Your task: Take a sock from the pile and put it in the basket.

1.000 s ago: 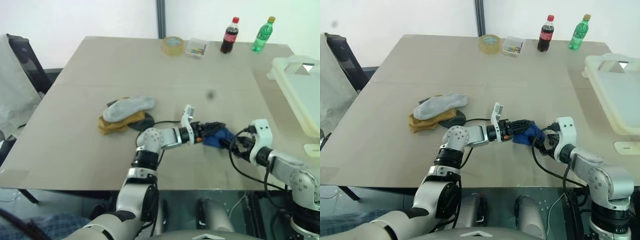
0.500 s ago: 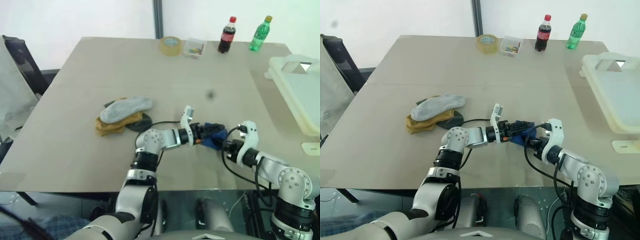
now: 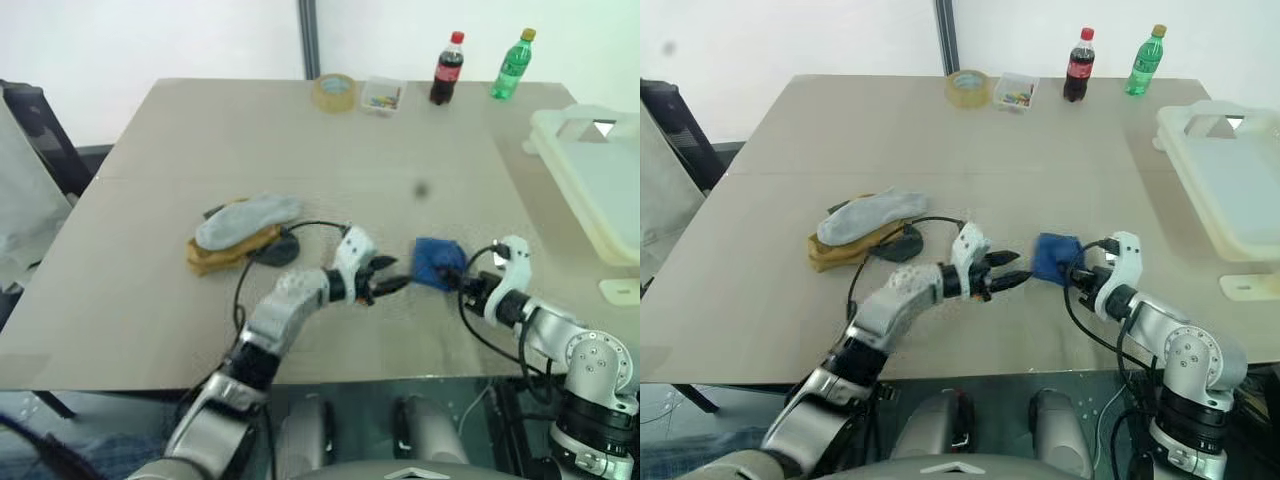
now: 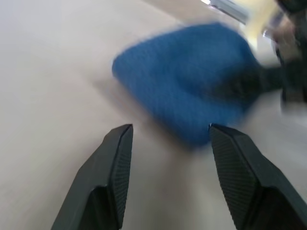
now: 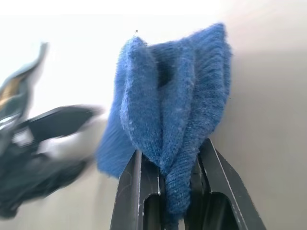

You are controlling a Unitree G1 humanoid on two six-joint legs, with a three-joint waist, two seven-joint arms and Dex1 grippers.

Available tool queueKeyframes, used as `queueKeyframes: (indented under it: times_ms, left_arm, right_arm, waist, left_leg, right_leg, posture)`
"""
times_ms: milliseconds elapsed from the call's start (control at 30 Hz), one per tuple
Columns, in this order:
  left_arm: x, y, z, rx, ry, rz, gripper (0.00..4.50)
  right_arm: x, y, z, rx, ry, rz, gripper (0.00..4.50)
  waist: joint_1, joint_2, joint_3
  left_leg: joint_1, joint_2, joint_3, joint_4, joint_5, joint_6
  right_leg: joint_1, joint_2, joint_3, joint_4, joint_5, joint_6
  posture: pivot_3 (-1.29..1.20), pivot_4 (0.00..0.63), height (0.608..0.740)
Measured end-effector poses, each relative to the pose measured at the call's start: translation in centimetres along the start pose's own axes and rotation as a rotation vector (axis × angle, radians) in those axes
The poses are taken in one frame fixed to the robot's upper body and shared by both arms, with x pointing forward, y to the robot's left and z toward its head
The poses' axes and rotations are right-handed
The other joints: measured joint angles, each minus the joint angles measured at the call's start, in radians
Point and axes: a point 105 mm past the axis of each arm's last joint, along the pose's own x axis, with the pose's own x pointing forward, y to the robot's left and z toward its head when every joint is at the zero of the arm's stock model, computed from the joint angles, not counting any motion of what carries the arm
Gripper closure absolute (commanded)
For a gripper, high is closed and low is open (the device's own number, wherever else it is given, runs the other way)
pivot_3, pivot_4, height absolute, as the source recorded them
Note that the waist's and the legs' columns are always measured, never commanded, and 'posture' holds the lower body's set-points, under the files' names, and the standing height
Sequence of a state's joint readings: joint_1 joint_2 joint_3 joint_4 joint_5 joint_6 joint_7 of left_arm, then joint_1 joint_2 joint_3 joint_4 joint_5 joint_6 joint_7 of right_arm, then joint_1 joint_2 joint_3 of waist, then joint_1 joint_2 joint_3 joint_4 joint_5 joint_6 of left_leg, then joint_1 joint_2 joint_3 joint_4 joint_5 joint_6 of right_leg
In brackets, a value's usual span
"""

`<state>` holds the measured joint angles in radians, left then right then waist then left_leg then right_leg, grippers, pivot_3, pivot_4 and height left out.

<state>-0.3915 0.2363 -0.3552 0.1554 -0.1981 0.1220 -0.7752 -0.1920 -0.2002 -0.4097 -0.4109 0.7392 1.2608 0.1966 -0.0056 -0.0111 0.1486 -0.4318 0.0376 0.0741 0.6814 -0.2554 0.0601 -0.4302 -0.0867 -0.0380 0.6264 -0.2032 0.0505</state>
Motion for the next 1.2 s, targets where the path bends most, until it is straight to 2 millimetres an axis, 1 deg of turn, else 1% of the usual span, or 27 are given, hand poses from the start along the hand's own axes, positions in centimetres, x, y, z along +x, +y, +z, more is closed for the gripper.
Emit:
queueKeyframes:
  times_ms: [67, 167, 267, 367, 433, 467, 500, 567, 600, 633, 733, 800, 867, 933, 1000, 1033, 1100, 1133, 1167, 1200]
  left_arm:
    - [0.1, -0.6, -0.1, 0.060, -0.025, -0.013, 1.82]
    - [0.0, -0.5, -0.1, 0.129, -0.058, -0.007, 1.82]
    - [0.3, -0.6, -0.2, 0.145, -0.077, -0.006, 1.82]
    - [0.7, -0.8, 0.1, 0.151, -0.103, -0.010, 1.82]
    - [0.8, -0.9, 0.3, 0.155, -0.116, -0.012, 1.82]
    - [1.1, -1.2, 0.8, 0.144, -0.151, -0.025, 1.82]
    - [1.2, -1.2, 0.9, 0.142, -0.156, -0.026, 1.82]
    - [1.8, -1.5, 2.2, 0.103, -0.227, -0.040, 1.82]
    - [1.9, -1.5, 2.4, 0.099, -0.237, -0.042, 1.82]
    - [2.1, -1.4, 3.0, 0.093, -0.259, -0.043, 1.82]
    - [3.1, -1.0, 5.3, 0.101, -0.318, -0.049, 1.82]
    - [3.6, -0.7, 6.4, 0.114, -0.330, -0.059, 1.82]
    - [4.1, -0.8, 6.9, 0.116, -0.334, -0.073, 1.82]
    - [4.8, -0.9, 7.8, 0.114, -0.341, -0.090, 1.82]
    - [5.1, -0.8, 8.6, 0.119, -0.356, -0.096, 1.82]
    - [5.2, -0.7, 8.9, 0.112, -0.363, -0.097, 1.82]
    - [5.1, -0.7, 8.9, 0.101, -0.363, -0.096, 1.82]
    - [5.1, -0.7, 8.9, 0.098, -0.361, -0.098, 1.82]
    - [5.1, -0.7, 8.8, 0.094, -0.359, -0.101, 1.82]
    - [5.1, -0.7, 8.7, 0.093, -0.356, -0.107, 1.82]
  right_arm:
    - [0.0, -0.2, 0.2, -0.004, -0.009, -0.009, 4.44]
    - [-0.1, -0.6, 0.7, -0.021, -0.012, -0.027, 4.44]
    - [-0.3, -0.9, 1.4, -0.050, -0.019, -0.039, 4.44]
    - [-1.0, -0.5, 2.3, -0.087, -0.021, 0.002, 4.44]
    - [-2.0, 0.4, 3.8, -0.128, -0.059, 0.054, 4.44]
    - [-3.2, 0.7, 5.9, -0.187, -0.079, 0.058, 4.44]
    - [-3.4, 0.6, 6.2, -0.195, -0.085, 0.051, 4.44]
    - [-5.4, -0.5, 10.9, -0.236, -0.168, -0.029, 4.44]
    - [-5.8, -0.7, 11.6, -0.237, -0.187, -0.043, 4.44]
    - [-6.4, -1.0, 12.8, -0.237, -0.216, -0.065, 4.44]
    - [-7.8, -3.6, 15.2, -0.180, -0.213, -0.169, 4.44]
    - [-8.6, -4.6, 17.2, -0.110, -0.271, -0.185, 4.44]
    - [-9.3, -5.3, 18.9, -0.061, -0.331, -0.214, 4.44]
    - [-10.4, -7.0, 21.3, 0.034, -0.422, -0.283, 4.44]
    - [-10.8, -8.6, 22.2, 0.107, -0.470, -0.335, 4.44]
    - [-10.9, -9.7, 22.5, 0.165, -0.497, -0.355, 4.44]
    - [-10.9, -12.0, 22.8, 0.318, -0.553, -0.384, 4.44]
    - [-10.9, -12.9, 22.8, 0.379, -0.575, -0.400, 4.00]
    - [-10.9, -13.8, 22.7, 0.446, -0.597, -0.418, 3.45]
    - [-10.9, -14.7, 22.4, 0.508, -0.610, -0.436, 3.17]
  waist:
    - [0.007, 0.000, 0.000]
    - [0.011, 0.000, 0.000]
    - [0.014, 0.001, 0.000]
    - [0.019, 0.001, 0.001]
    - [0.019, 0.001, 0.001]
    - [0.019, 0.001, 0.001]
    - [0.019, 0.003, 0.002]
    - [0.022, 0.003, 0.004]
    - [0.022, 0.003, 0.004]
    - [0.023, 0.003, 0.003]
    - [0.023, 0.003, 0.004]
    - [0.017, 0.003, 0.004]
    - [0.017, 0.004, 0.004]
    - [0.020, 0.004, 0.004]
    - [0.022, 0.004, 0.004]
    - [0.022, 0.004, 0.004]
    - [0.019, 0.004, 0.004]
    - [0.019, 0.004, 0.004]
    - [0.019, 0.004, 0.004]
    - [0.019, 0.004, 0.004]
  left_leg:
    - [-0.001, -0.001, 0.000, 0.000, 0.000, 0.000]
    - [-0.001, -0.001, 0.001, 0.001, 0.000, 0.001]
    - [-0.001, 0.000, 0.001, 0.001, 0.000, 0.001]
    - [-0.001, -0.001, 0.001, 0.001, 0.000, 0.001]
    - [-0.001, 0.000, 0.001, 0.001, 0.000, 0.001]
    - [-0.001, 0.000, 0.000, 0.001, 0.000, 0.001]
    - [-0.001, -0.001, 0.001, 0.002, 0.000, 0.001]
    - [-0.001, -0.001, 0.001, 0.004, 0.000, 0.002]
    - [-0.001, -0.001, 0.001, 0.004, 0.000, 0.002]
    - [-0.001, -0.001, 0.000, 0.003, -0.001, 0.002]
    - [-0.001, -0.003, 0.000, 0.003, -0.001, 0.003]
    - [-0.001, -0.005, 0.001, 0.003, -0.001, 0.003]
    - [-0.001, -0.004, 0.002, 0.003, -0.001, 0.003]
    - [-0.001, -0.004, 0.002, 0.003, -0.001, 0.003]
    - [-0.001, -0.004, 0.002, 0.003, -0.001, 0.003]
    - [-0.001, -0.005, 0.002, 0.003, -0.001, 0.003]
    - [-0.001, -0.005, 0.004, 0.002, -0.001, 0.003]
    - [-0.001, -0.005, 0.004, 0.002, -0.001, 0.003]
    - [-0.001, -0.005, 0.005, 0.002, -0.001, 0.003]
    - [-0.001, -0.005, 0.005, 0.002, -0.001, 0.003]
  right_leg:
    - [0.000, -0.001, 0.000, 0.000, 0.000, 0.000]
    - [0.000, -0.001, 0.000, 0.000, 0.000, 0.000]
    - [-0.001, 0.000, 0.000, 0.000, 0.000, 0.001]
    - [-0.001, 0.001, 0.000, 0.000, 0.000, 0.001]
    - [0.000, 0.001, 0.000, 0.000, 0.000, 0.002]
    - [0.000, 0.001, 0.000, 0.000, 0.001, 0.002]
    - [0.000, 0.001, 0.000, 0.000, 0.000, 0.002]
    - [0.001, 0.000, 0.000, 0.000, 0.000, 0.002]
    - [0.001, 0.000, 0.000, 0.000, 0.000, 0.002]
    - [0.001, 0.001, -0.001, 0.000, 0.000, 0.001]
    - [0.002, 0.001, -0.001, 0.000, 0.001, 0.002]
    - [0.001, 0.002, 0.001, 0.000, 0.002, 0.005]
    - [0.000, 0.003, 0.002, 0.000, 0.002, 0.006]
    - [0.000, 0.003, 0.002, 0.000, 0.002, 0.005]
    - [0.001, 0.003, 0.002, 0.000, 0.002, 0.005]
    - [0.001, 0.003, 0.002, -0.001, 0.002, 0.006]
    - [0.000, 0.003, 0.004, -0.001, 0.003, 0.006]
    - [0.000, 0.003, 0.005, -0.001, 0.003, 0.006]
    - [-0.001, 0.003, 0.005, -0.001, 0.002, 0.006]
    - [-0.001, 0.003, 0.005, -0.001, 0.002, 0.006]
  posture:
    - [0.00, 0.150, 0.740]
    - [0.00, 0.150, 0.740]
    - [0.00, 0.150, 0.740]
    - [0.00, 0.150, 0.740]
    - [0.00, 0.150, 0.740]
    - [0.00, 0.150, 0.740]
    - [0.00, 0.150, 0.740]
    - [0.00, 0.150, 0.740]
    - [0.00, 0.150, 0.740]
    - [0.00, 0.150, 0.740]
    - [0.00, 0.150, 0.740]
    - [0.00, 0.150, 0.740]
    - [0.00, 0.150, 0.740]
    - [0.00, 0.150, 0.740]
    - [0.00, 0.150, 0.740]
    - [0.00, 0.150, 0.740]
    - [0.00, 0.150, 0.740]
    - [0.00, 0.150, 0.740]
    - [0.00, 0.150, 0.740]
    - [0.00, 0.150, 0.740]
